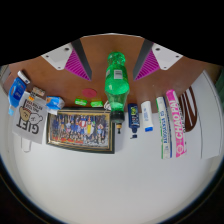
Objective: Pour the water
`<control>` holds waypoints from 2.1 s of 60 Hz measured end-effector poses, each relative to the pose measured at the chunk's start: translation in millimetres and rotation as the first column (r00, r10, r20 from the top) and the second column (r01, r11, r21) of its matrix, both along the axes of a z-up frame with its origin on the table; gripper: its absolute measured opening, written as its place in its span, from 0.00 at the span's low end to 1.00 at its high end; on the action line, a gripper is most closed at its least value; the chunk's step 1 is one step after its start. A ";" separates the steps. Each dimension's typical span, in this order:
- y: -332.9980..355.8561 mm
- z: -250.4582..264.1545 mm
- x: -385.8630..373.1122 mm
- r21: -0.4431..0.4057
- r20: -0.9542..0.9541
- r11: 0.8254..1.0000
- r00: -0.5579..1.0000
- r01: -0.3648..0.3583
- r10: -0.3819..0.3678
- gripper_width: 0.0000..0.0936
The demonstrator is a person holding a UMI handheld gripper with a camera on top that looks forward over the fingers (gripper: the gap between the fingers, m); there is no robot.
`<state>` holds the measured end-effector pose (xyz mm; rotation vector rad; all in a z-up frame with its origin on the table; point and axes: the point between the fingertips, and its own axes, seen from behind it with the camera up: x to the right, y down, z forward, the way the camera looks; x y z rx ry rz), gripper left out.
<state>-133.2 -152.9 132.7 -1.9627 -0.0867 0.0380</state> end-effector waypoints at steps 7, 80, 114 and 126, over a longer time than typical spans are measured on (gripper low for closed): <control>32.6 -27.2 -9.8 0.014 -0.008 1.000 1.000 0.022 -0.022 0.89; 243.0 79.3 120.4 0.049 0.982 0.985 0.189 -0.164 -0.017 0.35; 312.3 69.5 109.4 -0.173 0.855 0.967 -0.517 -0.186 0.053 0.36; 314.9 82.0 104.3 -0.146 0.920 0.961 -0.388 -0.235 0.045 0.35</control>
